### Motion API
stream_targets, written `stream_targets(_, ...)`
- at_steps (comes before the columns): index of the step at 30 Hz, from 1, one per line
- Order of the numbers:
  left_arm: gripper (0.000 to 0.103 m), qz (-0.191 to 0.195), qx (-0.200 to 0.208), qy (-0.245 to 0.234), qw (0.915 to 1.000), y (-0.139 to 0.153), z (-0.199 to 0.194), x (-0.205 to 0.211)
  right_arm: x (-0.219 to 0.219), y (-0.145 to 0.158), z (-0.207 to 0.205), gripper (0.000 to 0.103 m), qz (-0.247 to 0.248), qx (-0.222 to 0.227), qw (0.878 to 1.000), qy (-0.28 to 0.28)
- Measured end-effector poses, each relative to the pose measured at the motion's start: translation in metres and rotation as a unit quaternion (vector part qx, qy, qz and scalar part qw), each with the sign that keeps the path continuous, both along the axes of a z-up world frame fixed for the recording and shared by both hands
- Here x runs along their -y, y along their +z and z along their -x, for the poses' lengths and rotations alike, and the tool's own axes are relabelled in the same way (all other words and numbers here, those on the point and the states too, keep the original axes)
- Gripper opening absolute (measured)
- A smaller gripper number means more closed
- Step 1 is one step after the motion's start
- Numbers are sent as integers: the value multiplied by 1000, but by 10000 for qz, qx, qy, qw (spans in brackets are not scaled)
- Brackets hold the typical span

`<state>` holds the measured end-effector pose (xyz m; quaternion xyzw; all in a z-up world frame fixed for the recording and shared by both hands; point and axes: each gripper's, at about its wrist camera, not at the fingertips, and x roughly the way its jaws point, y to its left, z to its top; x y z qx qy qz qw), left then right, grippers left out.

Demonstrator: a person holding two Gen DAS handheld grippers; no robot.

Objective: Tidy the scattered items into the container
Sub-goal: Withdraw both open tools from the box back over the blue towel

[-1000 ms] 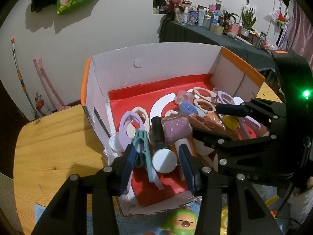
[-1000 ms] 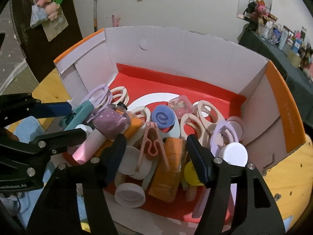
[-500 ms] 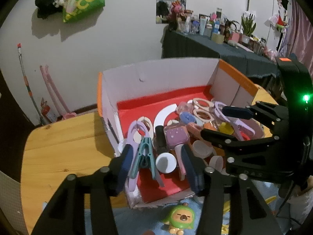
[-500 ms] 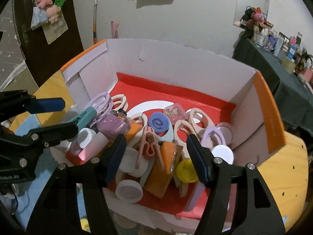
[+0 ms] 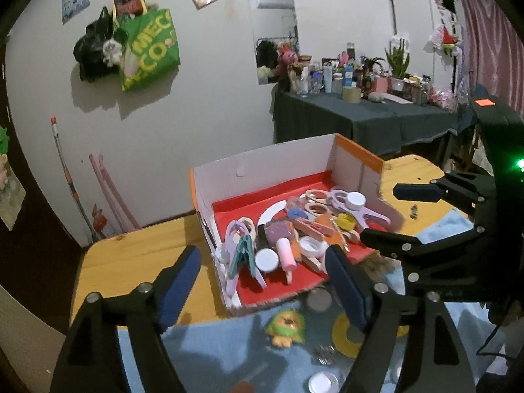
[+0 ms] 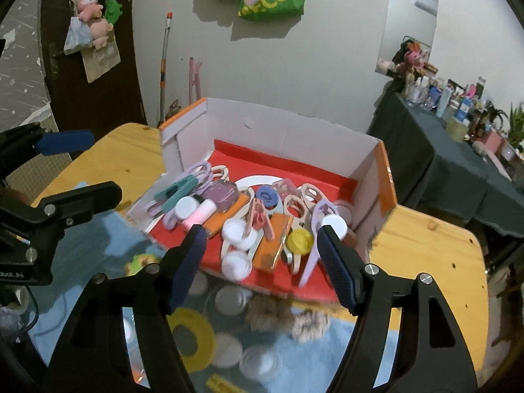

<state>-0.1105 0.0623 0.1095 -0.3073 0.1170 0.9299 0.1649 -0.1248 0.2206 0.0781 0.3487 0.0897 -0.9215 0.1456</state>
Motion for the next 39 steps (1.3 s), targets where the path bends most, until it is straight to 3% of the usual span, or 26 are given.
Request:
stream_targets(8, 87, 62, -22, -368, 9993, -5, -54, 2, -6, 3, -53, 73, 64, -141, 9999, 43)
stream_targets(14, 88, 199, 208, -1061, 9939, -29, -81, -2, -15, -17, -87, 73, 316, 201, 9984, 415)
stream_targets(17, 88, 413, 339, -1487, 9874, -49, -93, -3, -22, -31, -101, 73, 376, 401, 9970, 549)
stream_targets(22, 88, 447, 602, -1900, 9789, -72, -104, 0, -35, -54, -121, 73, 373, 732, 9944, 667)
stream_targets(29, 88, 148, 820, -2368, 9680, -87, -107, 11, -39, -83, -135, 73, 250, 1040, 9915, 736)
stream_targets(39, 79, 342, 1016, -2942, 9497, -104, -105, 13, -42, -94, -139, 73, 267, 1199, 9897, 732)
